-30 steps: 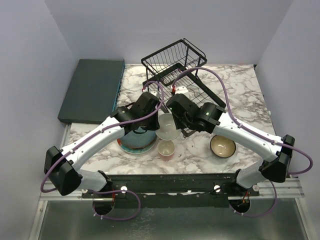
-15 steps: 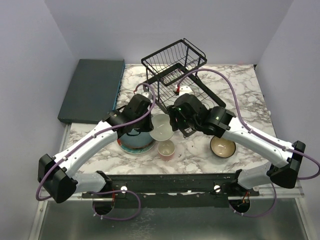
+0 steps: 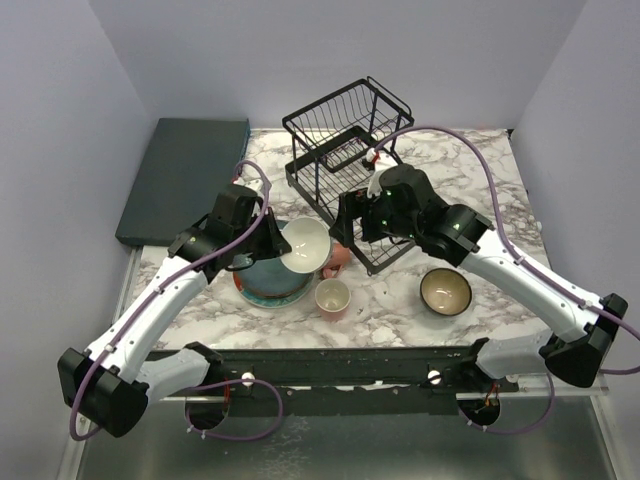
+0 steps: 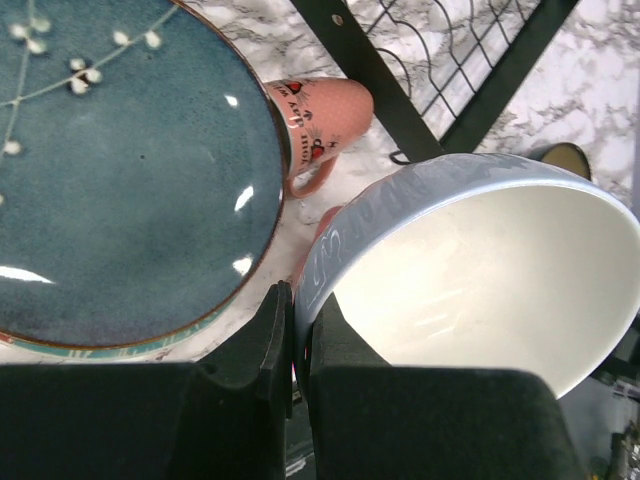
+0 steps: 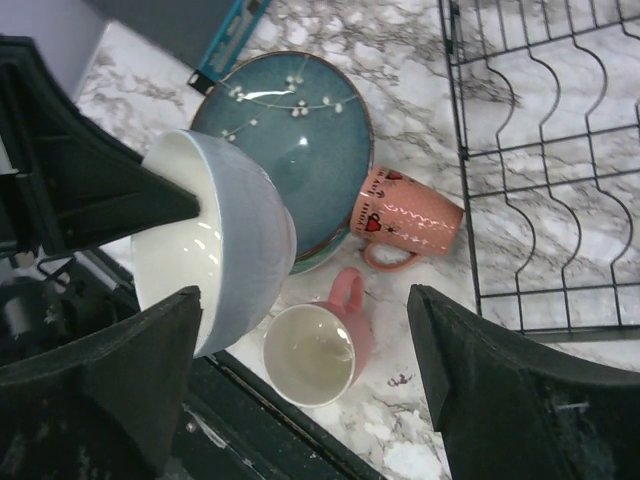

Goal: Load the mixed dishes into the dish rack
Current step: Insert the bowl into the dish rack.

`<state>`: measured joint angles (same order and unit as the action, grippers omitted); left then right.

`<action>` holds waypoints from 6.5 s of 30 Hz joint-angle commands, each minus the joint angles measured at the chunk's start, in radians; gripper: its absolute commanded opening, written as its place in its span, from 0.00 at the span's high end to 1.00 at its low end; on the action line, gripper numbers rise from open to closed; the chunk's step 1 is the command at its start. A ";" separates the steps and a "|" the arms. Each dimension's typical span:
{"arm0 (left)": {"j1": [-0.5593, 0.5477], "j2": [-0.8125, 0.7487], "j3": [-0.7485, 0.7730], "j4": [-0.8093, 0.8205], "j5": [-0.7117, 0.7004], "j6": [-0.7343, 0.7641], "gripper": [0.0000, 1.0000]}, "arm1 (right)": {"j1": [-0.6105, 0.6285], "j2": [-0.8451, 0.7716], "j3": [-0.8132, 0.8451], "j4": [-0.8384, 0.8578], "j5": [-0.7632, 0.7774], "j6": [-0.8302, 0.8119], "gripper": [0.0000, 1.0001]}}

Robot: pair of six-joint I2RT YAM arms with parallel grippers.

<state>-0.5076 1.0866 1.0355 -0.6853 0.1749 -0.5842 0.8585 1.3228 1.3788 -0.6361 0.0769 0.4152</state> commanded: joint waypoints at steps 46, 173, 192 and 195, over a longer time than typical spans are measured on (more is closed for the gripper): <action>0.170 -0.165 -0.133 0.332 0.454 -0.164 1.00 | -0.127 -0.136 -0.385 0.721 -0.636 0.423 0.07; 0.035 -0.227 -0.241 0.172 0.255 0.093 0.45 | -0.641 0.322 0.182 -0.061 -0.192 -0.678 1.00; 0.021 -0.251 -0.244 0.165 0.218 0.088 0.44 | -0.644 0.388 0.122 -0.036 -0.286 -0.909 1.00; 0.021 -0.251 -0.243 0.164 0.215 0.089 0.43 | -0.646 0.392 0.111 -0.021 -0.296 -0.912 1.00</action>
<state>-0.4801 0.8509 0.8047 -0.5148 0.4175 -0.5106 0.2211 1.7195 1.4925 -0.7193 -0.1894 -0.4664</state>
